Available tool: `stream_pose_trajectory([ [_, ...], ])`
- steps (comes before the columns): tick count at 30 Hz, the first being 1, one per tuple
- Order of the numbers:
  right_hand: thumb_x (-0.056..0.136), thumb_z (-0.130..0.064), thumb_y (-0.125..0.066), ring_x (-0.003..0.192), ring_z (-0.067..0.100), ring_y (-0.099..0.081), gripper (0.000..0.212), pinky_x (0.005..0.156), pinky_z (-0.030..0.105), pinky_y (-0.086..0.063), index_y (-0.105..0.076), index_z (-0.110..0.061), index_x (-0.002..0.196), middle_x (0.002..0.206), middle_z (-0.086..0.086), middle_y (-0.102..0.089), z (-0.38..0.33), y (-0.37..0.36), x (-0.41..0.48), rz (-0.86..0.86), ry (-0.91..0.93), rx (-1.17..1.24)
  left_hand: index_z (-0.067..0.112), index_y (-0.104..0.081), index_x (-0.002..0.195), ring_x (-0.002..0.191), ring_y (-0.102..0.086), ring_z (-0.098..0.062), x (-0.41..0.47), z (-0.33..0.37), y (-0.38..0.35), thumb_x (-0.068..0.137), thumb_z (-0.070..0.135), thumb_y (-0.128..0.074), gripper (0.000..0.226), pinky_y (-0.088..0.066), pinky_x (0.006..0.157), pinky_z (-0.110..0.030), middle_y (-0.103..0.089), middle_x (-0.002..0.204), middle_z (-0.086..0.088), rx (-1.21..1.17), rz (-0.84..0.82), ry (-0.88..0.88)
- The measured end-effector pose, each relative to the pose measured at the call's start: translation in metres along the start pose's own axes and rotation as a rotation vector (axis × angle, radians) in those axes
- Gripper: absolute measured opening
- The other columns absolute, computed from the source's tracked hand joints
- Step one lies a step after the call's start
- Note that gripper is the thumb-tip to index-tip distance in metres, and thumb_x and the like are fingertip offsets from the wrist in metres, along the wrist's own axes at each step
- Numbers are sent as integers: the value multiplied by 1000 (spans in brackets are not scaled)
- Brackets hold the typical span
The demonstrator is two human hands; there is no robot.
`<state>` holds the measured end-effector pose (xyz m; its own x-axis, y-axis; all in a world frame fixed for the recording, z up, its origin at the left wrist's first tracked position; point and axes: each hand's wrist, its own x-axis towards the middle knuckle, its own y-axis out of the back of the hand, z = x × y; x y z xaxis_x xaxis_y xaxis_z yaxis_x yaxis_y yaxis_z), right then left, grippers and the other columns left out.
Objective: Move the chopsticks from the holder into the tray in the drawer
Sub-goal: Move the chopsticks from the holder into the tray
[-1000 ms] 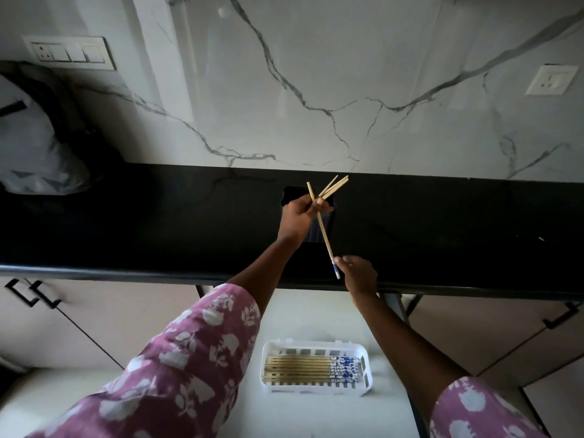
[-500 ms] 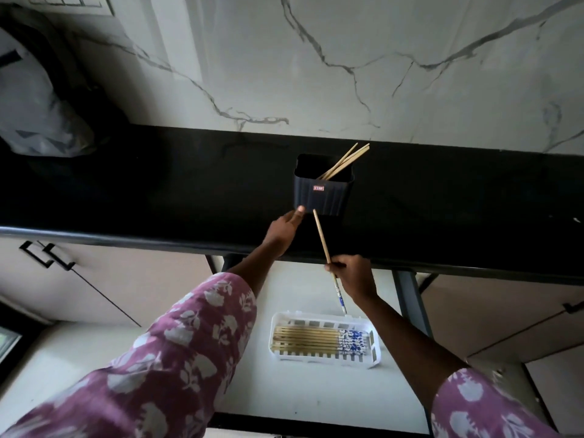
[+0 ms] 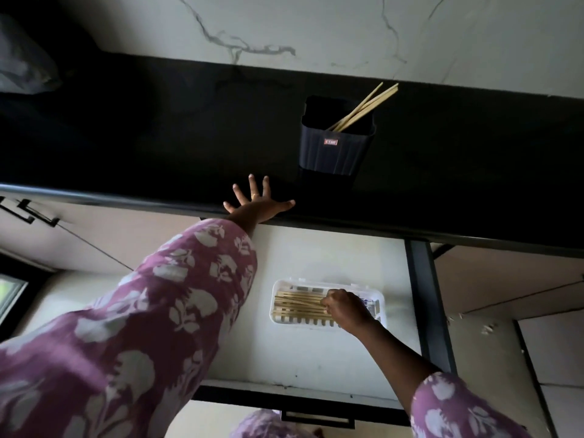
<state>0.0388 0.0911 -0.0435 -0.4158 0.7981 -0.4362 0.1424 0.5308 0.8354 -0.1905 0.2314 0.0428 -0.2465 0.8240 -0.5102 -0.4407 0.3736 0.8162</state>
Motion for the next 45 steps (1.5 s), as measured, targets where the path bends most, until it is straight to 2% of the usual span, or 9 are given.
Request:
stream_pose_trajectory([
  [4, 92, -15, -41, 106, 29, -58, 23, 82, 31, -43, -61, -4, 88, 105, 18, -63, 6, -17, 1, -42, -70, 47, 44, 7, 144, 141, 18, -39, 5, -4, 1, 61, 91, -31, 103, 5, 104, -67, 17, 156, 9, 10, -29, 3],
  [17, 94, -14, -38, 106, 28, -59, 23, 75, 29, -39, -60, -10, 89, 99, 13, -62, 1, -24, 16, -29, 42, -124, 40, -3, 146, 141, 13, -42, 4, -3, 6, 64, 90, -26, 99, 4, 106, -66, 5, 158, 3, 36, -76, 15],
  [19, 85, -2, -48, 97, 25, -63, 18, 68, 28, -44, -63, -11, 91, 96, 10, -65, -6, -5, 16, 42, 94, -205, 40, 1, 146, 141, 15, -42, 3, -2, 6, 65, 90, -28, 99, 3, 106, -66, 9, 158, 3, 44, -65, 6],
  [21, 56, 4, -76, 64, 19, -66, 24, 47, 18, -46, -68, -14, 69, 68, 3, -67, -7, 17, 15, 225, 177, -274, 40, 4, 146, 141, 15, -42, 1, -3, 7, 65, 90, -29, 100, 3, 106, -66, 12, 158, 4, 49, -63, 0],
  [23, 34, 6, -83, 43, 17, -59, 33, 33, 14, -39, -63, -14, 51, 49, 0, -60, -6, 40, 16, 405, 200, -276, 41, 4, 146, 141, 16, -41, 0, -2, 8, 65, 90, -29, 100, 3, 106, -67, 12, 158, 5, 38, -64, -7],
  [28, 62, 4, -71, 51, 22, -63, 17, 43, 20, -49, -66, -12, 62, 60, 5, -66, 1, 96, 26, 727, 279, -279, 42, 10, 144, 141, 18, -39, -4, -4, 6, 64, 90, -32, 101, 3, 105, -66, 19, 156, 8, 36, -45, -18],
  [36, 72, 5, -72, 63, 26, -70, 9, 60, 28, -58, -72, -4, 76, 71, 11, -71, 8, 197, 54, 1186, 398, -293, 42, 10, 144, 140, 20, -40, -5, -2, 7, 68, 87, -35, 99, 4, 106, -66, 20, 156, 7, 11, -57, -29],
  [40, 70, 6, -72, 64, 29, -71, 8, 60, 32, -59, -72, 1, 76, 73, 16, -73, 6, 247, 69, 1281, 292, -234, 43, 11, 144, 140, 20, -39, -3, -4, 7, 67, 87, -36, 100, 5, 106, -66, 22, 155, 8, -9, -62, -35],
  [45, 90, -9, -56, 94, 35, -66, 21, 83, 37, -50, -69, 2, 101, 101, 23, -70, 10, 291, 98, 1153, -19, 75, 45, 10, 143, 141, 17, -38, 3, -4, 1, 63, 90, -33, 101, 3, 106, -66, 19, 156, 10, -8, -52, -6],
])
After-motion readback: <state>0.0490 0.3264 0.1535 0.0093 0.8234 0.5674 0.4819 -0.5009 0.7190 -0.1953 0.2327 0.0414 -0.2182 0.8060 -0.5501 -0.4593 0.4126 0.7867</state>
